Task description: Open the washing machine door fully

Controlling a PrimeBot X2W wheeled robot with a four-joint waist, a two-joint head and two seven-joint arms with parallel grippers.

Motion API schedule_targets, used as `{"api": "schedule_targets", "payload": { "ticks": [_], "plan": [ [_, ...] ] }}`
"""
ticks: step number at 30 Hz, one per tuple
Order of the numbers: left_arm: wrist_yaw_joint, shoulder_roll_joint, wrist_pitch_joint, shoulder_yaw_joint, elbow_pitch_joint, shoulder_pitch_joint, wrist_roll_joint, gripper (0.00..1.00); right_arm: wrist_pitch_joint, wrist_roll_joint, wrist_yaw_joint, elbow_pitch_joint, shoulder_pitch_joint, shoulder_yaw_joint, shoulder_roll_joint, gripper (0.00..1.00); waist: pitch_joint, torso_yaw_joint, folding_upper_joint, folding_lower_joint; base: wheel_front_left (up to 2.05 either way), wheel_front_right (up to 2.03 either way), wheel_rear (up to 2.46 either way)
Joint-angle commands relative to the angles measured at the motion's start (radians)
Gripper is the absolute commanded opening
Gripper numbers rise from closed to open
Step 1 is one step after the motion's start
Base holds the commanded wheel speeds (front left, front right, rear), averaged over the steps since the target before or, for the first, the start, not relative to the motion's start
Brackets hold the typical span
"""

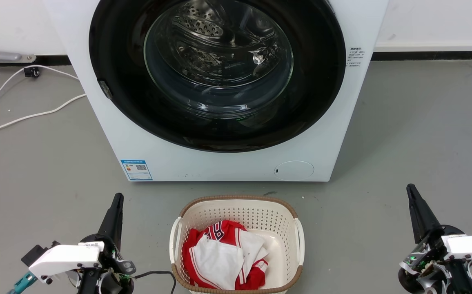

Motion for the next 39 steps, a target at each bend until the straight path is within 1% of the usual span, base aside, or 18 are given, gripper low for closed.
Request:
{"api": "schedule_targets", "payload": {
  "ticks": [1,11,12,14,22,29,30,33,39],
  "plan": [
    [-0.003,0.0,0.001,0.002,0.0,-0.004,-0.001,0.0,0.001,-0.003,0.0,0.001,-0.013,-0.001,0.003,0.0,0.0,0.0,-0.0001,0.0,0.0,0.0,0.0],
    [-0.003,0.0,0.001,0.002,-0.001,-0.004,-0.002,0.0,0.001,-0.003,0.0,0.001,-0.013,0.0,0.003,0.0,0.0,0.0,-0.0001,0.0,0.0,0.0,0.0],
    [0.0,0.0,0.0,0.0,0.0,0.0,0.0,1.0,0.0,0.0,0.0,0.0,0.0,0.0,0.0,1.0,0.0,0.0,-0.0001,0.0,0.0,0.0,0.0],
    [0.0,-0.002,-0.002,-0.004,0.011,0.008,0.0,1.0,-0.002,-0.001,0.0,0.011,0.01,0.002,0.0,1.0,0.0,0.0,-0.0001,0.0,0.0,0.0,0.0],
    [0.0,-0.001,-0.044,-0.041,-0.018,0.01,0.021,1.0,-0.044,-0.021,0.0,-0.019,0.027,0.025,0.001,1.0,0.001,0.0,-0.0001,0.0,0.0,0.0,0.0],
    [0.0,-0.001,-0.073,-0.044,-0.051,0.012,0.073,1.0,-0.073,-0.088,0.0,-0.044,0.035,0.027,0.001,1.0,0.002,0.0,-0.0001,0.0,0.0,0.0,0.0],
    [0.0,-0.001,-0.082,-0.044,-0.064,0.012,0.104,1.0,-0.082,-0.128,0.0,-0.058,0.037,0.028,0.001,1.0,0.002,0.0,-0.0001,0.0,0.0,0.0,0.0],
    [0.0,-0.001,-0.091,-0.043,-0.079,0.012,0.135,1.0,-0.091,-0.173,0.0,-0.074,0.039,0.028,0.001,1.0,0.003,0.0,-0.0001,0.0,0.0,0.0,0.0],
    [0.0,-0.001,-0.116,-0.043,-0.123,0.01,0.258,1.0,-0.116,-0.339,0.0,-0.131,0.044,0.035,0.001,1.0,0.004,0.0,-0.0001,0.0,0.0,0.0,0.0]
  ]
}}
